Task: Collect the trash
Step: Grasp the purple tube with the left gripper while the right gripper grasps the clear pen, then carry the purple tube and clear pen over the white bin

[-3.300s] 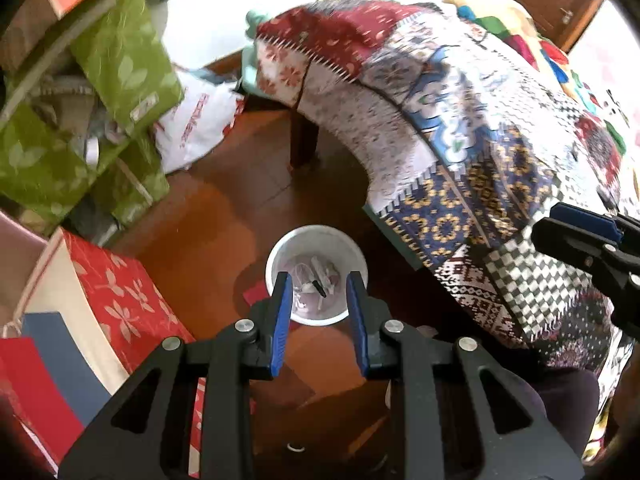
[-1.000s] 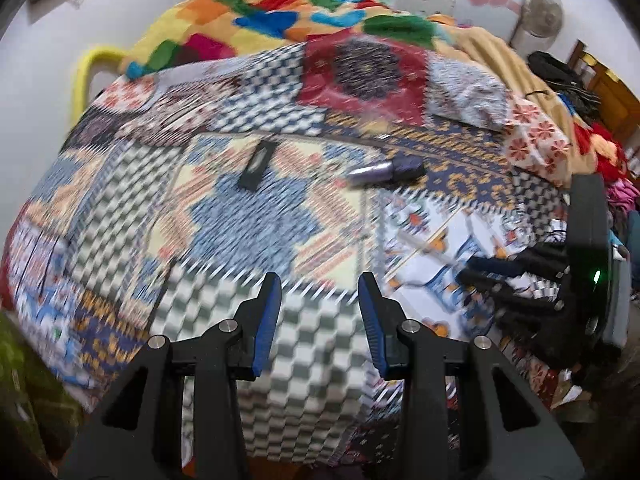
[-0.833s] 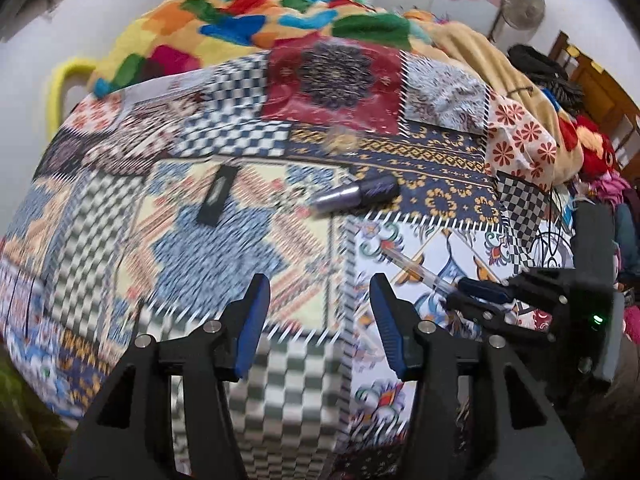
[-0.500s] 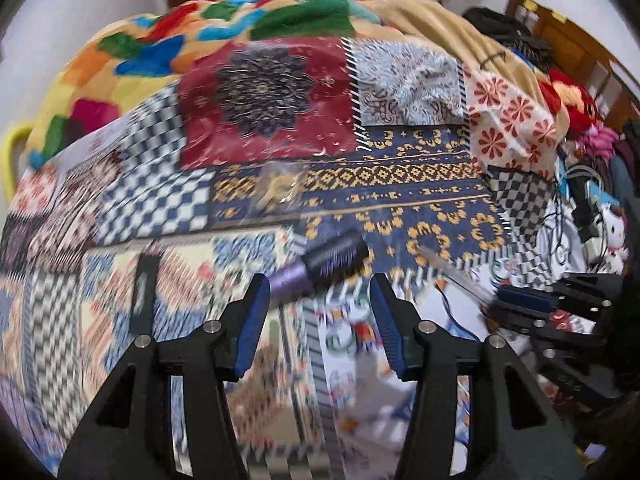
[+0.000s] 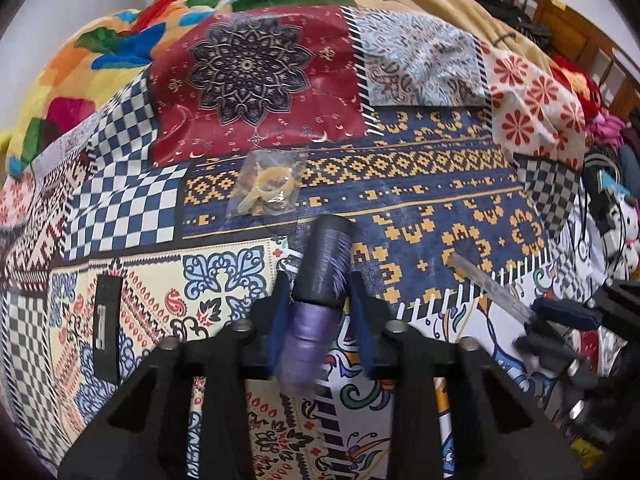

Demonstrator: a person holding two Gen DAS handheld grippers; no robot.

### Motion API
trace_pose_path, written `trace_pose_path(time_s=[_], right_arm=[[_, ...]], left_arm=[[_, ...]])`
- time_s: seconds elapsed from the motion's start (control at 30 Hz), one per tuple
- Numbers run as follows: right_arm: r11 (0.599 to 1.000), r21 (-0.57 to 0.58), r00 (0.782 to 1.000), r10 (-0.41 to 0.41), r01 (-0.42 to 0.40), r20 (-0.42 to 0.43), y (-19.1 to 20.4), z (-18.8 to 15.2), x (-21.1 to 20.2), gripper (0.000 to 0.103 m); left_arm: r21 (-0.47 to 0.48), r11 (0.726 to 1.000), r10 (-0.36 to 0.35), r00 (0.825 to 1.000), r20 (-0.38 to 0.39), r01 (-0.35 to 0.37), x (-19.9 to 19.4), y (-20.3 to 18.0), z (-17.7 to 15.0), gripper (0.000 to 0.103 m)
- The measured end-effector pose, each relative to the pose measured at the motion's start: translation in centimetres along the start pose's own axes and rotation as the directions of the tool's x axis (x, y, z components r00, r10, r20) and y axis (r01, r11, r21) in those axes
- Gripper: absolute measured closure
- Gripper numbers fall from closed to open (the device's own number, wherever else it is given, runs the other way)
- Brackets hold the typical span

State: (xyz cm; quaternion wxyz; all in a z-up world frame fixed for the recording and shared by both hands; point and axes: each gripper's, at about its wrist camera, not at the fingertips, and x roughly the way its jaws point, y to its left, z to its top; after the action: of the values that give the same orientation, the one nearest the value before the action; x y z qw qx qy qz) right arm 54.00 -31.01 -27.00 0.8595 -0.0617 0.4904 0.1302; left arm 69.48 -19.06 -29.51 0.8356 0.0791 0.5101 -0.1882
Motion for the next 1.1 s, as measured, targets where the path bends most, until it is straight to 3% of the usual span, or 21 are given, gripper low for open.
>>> trace_pose_path(time_s=[0.07, 0.17, 0.43, 0.73, 1.1], right_arm=[[0.999, -0.037, 1.0, -0.011, 0.011, -0.002, 0.5, 0.2, 0.2, 0.077], [0.999, -0.035, 1.0, 0.001, -0.002, -0.022, 0.3, 1.2, 0.7, 0.093], [0.988, 0.107, 0.991, 0.117, -0.11, -0.058, -0.3, 2.0, 0.1, 0.094], [0.988, 0.083, 0.992, 0.125, -0.127, 0.033, 2.9, 2.7, -7.7, 0.094], [0.983, -0.047, 0.973, 0.183, -0.178, 0.143, 11.6, 3.8, -16.7, 0.094]], left_arm=[[-0.026, 0.999, -0.019, 1.0, -0.001, 0.019, -0.4, 0.2, -0.5, 0.077], [-0.051, 0.998, -0.024, 1.0, -0.01, 0.024, -1.5, 0.3, -2.1, 0.077], [-0.108, 0.994, 0.006, 1.0, 0.014, -0.004, -7.6, 0.5, -4.7, 0.078], [-0.193, 0.979, 0.081, 0.992, 0.095, -0.062, -18.4, 2.6, -8.4, 0.078], [-0.325, 0.935, 0.208, 0.962, 0.18, -0.141, -31.6, 5.4, -17.1, 0.078]])
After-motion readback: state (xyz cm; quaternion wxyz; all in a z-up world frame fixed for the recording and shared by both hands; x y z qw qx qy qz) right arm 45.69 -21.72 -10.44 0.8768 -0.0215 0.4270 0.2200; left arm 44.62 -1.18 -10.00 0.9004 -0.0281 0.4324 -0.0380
